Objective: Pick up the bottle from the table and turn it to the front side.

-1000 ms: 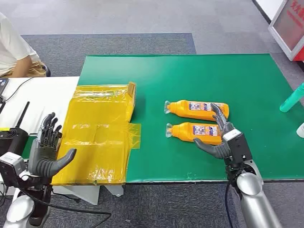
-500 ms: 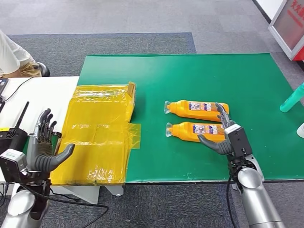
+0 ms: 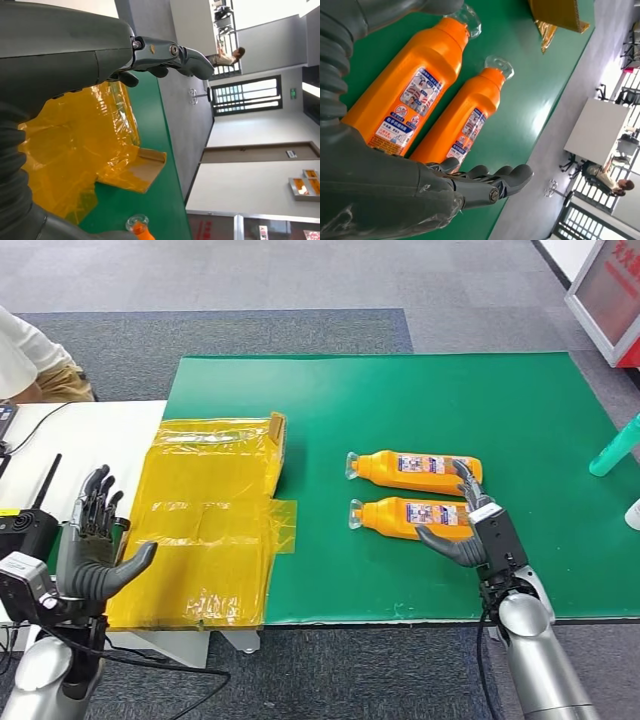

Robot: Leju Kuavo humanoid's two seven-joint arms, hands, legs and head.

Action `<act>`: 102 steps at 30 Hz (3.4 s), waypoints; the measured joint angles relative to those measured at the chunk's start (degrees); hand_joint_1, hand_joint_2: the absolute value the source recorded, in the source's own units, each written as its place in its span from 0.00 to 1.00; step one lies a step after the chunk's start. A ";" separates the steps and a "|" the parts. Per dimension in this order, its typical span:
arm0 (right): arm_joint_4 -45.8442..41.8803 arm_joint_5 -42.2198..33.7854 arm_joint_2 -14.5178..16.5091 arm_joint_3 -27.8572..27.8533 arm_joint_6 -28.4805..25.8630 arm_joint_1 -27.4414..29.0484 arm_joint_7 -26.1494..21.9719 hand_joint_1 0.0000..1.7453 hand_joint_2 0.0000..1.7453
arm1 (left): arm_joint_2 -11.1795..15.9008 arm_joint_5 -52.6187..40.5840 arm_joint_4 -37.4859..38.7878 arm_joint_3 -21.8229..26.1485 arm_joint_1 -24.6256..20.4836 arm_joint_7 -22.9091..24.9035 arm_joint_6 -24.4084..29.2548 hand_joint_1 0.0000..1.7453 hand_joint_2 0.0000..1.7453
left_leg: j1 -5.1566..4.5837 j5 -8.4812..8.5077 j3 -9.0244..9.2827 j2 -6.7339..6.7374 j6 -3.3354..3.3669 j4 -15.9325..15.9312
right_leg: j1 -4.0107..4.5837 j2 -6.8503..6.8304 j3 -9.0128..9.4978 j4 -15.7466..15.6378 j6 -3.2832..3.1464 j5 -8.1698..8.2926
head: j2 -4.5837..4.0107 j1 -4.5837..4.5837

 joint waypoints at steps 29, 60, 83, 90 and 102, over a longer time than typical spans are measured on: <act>-0.62 55.03 -2.41 10.16 -7.31 -1.15 25.68 0.00 1.00 | -3.12 -4.62 -5.31 3.09 3.94 3.43 -3.39 0.00 1.00 | 0.00 0.00 -0.03 0.00 0.00 0.00 | 0.00 0.00 -0.01 0.00 0.00 0.00 | 0.00 0.00; 20.61 50.37 -5.72 7.27 -1.73 -12.75 25.61 0.00 1.00 | -3.31 -3.68 -6.90 2.72 3.97 1.93 -6.07 0.00 1.00 | 0.00 0.03 -0.05 0.00 0.03 0.00 | -0.01 0.00 -0.03 0.00 0.05 0.05 | 0.00 0.01; 31.83 53.53 -5.54 11.33 2.05 -19.73 22.62 0.00 1.00 | -3.30 -3.68 -7.37 2.78 3.30 0.06 -6.93 0.00 1.00 | 0.00 0.05 -0.06 0.00 0.04 0.00 | -0.01 0.00 -0.02 0.01 0.05 0.06 | 0.00 0.00; 36.07 54.02 -4.89 12.69 2.14 -22.76 21.73 0.00 1.00 | -3.30 -3.61 -7.37 2.72 2.94 -0.39 -7.07 0.00 1.00 | 0.00 0.05 -0.05 0.00 0.04 0.00 | -0.01 0.00 -0.02 0.01 0.04 0.07 | 0.00 0.00; 41.56 53.99 -3.86 14.53 2.70 -26.60 20.95 0.25 1.00 | -3.30 -3.51 -8.05 1.75 2.61 -0.92 -7.08 0.00 1.00 | 0.00 0.08 -0.05 0.00 0.04 0.00 | -0.01 0.00 -0.02 0.01 0.04 0.10 | 0.00 0.01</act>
